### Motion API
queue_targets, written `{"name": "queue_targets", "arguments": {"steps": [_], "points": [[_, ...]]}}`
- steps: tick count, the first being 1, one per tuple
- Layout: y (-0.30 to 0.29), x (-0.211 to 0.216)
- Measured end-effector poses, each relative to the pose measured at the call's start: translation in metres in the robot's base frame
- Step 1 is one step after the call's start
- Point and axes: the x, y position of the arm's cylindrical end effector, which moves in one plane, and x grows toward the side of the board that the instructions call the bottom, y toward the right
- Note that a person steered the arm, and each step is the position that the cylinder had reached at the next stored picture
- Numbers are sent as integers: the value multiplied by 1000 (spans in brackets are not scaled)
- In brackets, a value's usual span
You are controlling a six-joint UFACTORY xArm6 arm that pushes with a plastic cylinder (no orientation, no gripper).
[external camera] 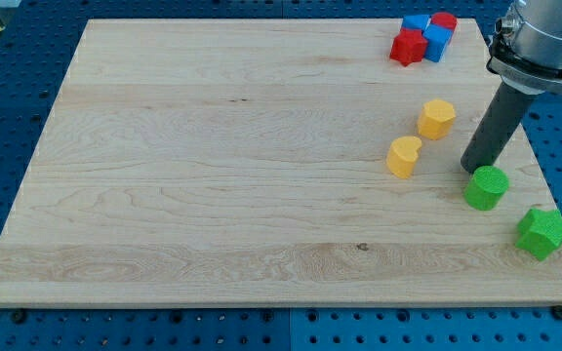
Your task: Move your arm closer to the yellow heart
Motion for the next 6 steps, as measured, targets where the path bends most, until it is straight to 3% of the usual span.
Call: {"name": "queue_targets", "arguments": {"steps": [3, 5, 6], "points": [[-4, 39], [-84, 40], [-118, 18]]}}
